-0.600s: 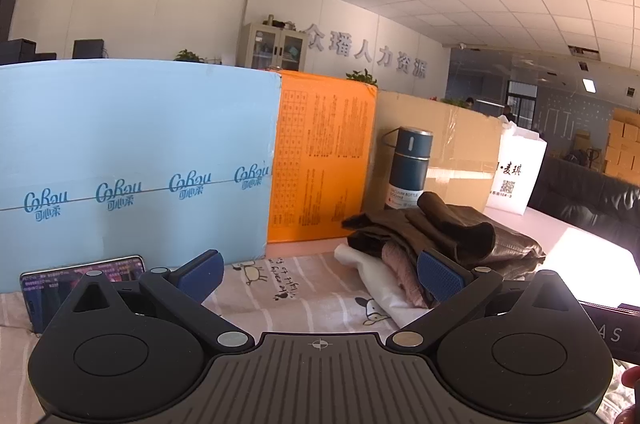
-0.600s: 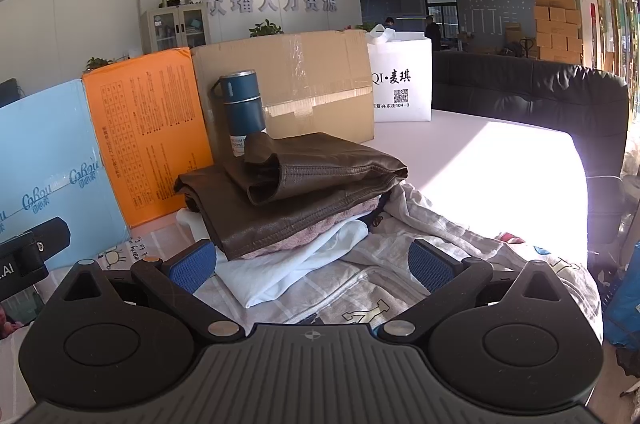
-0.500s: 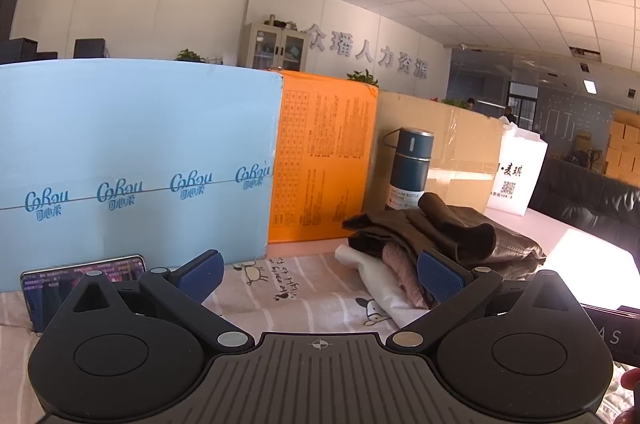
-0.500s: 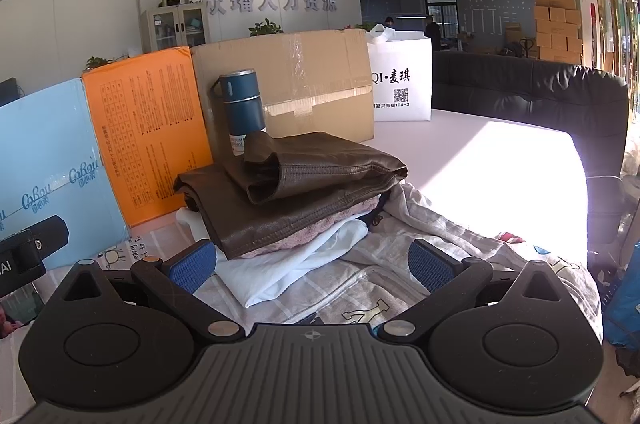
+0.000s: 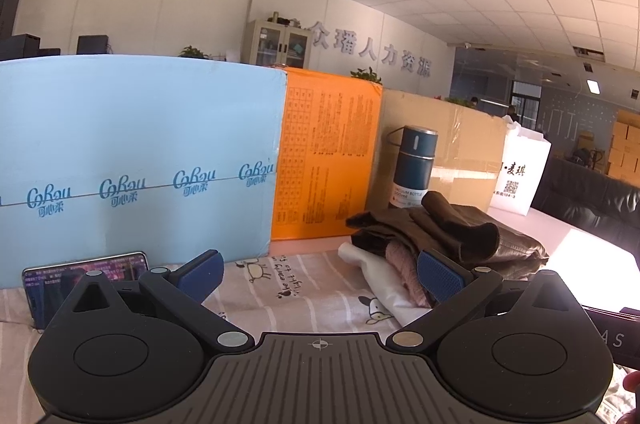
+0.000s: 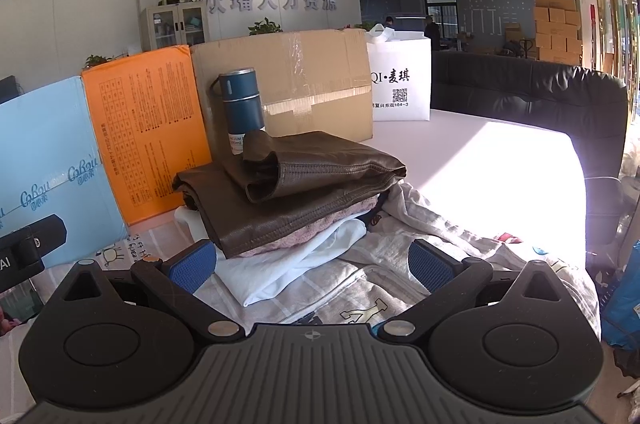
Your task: Fold clothes
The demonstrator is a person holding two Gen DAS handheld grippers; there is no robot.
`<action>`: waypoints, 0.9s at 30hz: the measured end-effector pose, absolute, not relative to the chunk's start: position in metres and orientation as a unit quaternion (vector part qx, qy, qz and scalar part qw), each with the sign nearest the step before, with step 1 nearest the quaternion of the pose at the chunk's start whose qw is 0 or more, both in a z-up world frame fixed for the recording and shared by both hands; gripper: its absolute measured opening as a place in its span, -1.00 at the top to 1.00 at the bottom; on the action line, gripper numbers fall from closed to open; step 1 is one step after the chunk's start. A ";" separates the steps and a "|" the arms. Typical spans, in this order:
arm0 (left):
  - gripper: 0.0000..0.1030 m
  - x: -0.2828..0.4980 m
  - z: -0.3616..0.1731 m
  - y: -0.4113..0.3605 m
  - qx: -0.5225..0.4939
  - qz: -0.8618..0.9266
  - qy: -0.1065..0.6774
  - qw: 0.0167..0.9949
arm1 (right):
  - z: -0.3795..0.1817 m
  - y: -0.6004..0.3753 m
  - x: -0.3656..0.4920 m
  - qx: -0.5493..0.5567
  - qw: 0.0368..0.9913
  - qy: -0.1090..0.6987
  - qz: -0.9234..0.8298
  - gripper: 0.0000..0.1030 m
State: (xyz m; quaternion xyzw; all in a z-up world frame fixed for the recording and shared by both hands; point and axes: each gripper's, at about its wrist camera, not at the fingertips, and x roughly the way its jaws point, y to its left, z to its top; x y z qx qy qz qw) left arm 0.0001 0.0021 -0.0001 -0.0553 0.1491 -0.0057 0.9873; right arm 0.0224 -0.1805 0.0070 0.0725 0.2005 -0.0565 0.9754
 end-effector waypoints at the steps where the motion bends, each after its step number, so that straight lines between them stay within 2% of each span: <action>1: -1.00 0.000 0.000 0.002 -0.056 -0.005 0.149 0.987 | 0.007 -0.180 0.022 0.072 0.975 0.201 -0.057 -1.00; 27: -1.00 0.000 -0.001 0.002 -0.061 -0.009 0.150 0.987 | 0.012 -0.182 0.015 0.073 0.975 0.202 -0.054 -1.00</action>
